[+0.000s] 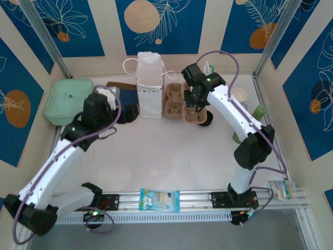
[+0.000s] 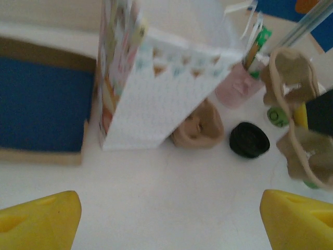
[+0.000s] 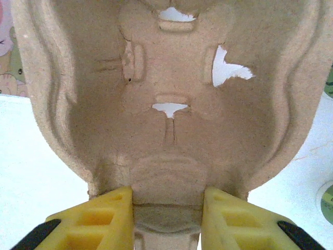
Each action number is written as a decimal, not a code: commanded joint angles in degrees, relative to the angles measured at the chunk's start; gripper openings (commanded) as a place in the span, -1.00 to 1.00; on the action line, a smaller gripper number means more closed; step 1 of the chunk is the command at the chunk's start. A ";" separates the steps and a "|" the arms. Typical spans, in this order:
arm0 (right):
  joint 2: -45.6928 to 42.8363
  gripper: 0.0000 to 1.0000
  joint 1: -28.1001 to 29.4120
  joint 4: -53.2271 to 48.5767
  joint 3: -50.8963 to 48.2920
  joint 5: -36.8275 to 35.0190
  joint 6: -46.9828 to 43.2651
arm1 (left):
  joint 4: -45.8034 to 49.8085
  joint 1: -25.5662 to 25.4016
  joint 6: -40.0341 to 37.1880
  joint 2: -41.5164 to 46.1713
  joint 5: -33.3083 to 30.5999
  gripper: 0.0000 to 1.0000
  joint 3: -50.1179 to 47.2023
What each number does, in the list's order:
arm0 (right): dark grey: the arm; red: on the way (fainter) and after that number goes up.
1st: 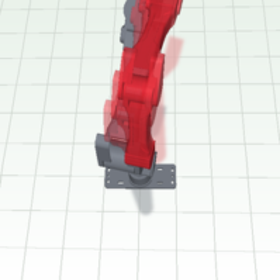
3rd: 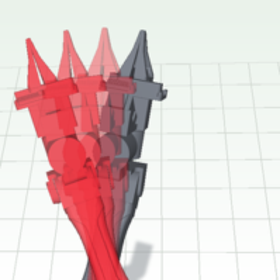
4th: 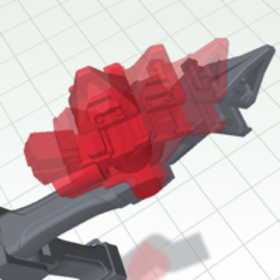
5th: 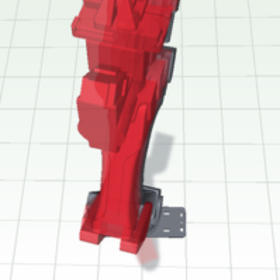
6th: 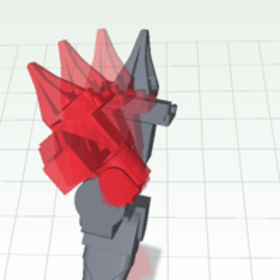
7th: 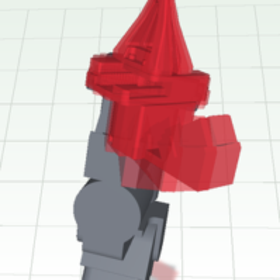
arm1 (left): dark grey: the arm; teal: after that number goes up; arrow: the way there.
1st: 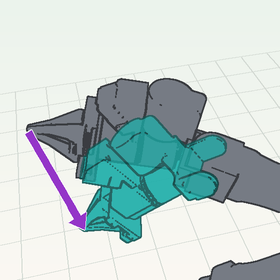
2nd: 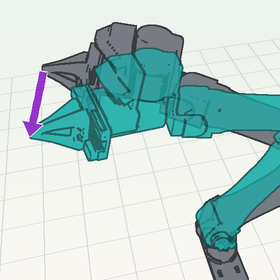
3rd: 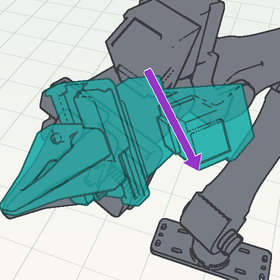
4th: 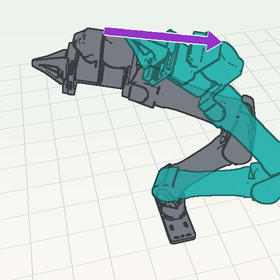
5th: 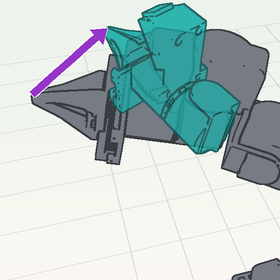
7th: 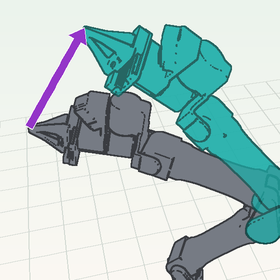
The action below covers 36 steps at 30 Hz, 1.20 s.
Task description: Pack the takeout coffee
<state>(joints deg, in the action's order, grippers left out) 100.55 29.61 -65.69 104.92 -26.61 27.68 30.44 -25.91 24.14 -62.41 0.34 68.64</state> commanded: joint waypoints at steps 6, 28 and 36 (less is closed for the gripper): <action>-7.29 -0.36 -0.34 1.79 -4.55 0.79 0.78 | 12.24 4.99 -11.73 -25.38 -1.01 0.73 34.59; -14.60 -0.36 0.28 4.43 -11.34 4.09 1.15 | 30.99 7.78 -16.65 -60.58 -5.94 0.10 75.98; -14.82 -0.36 0.80 4.34 -11.20 3.94 1.25 | 31.14 7.78 -16.85 -61.68 -4.75 -0.21 75.89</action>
<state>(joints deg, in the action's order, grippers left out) 87.53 30.00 -61.69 93.71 -23.70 28.08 59.72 -18.55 7.97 -123.02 -4.78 143.04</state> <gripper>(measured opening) 0.322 0.395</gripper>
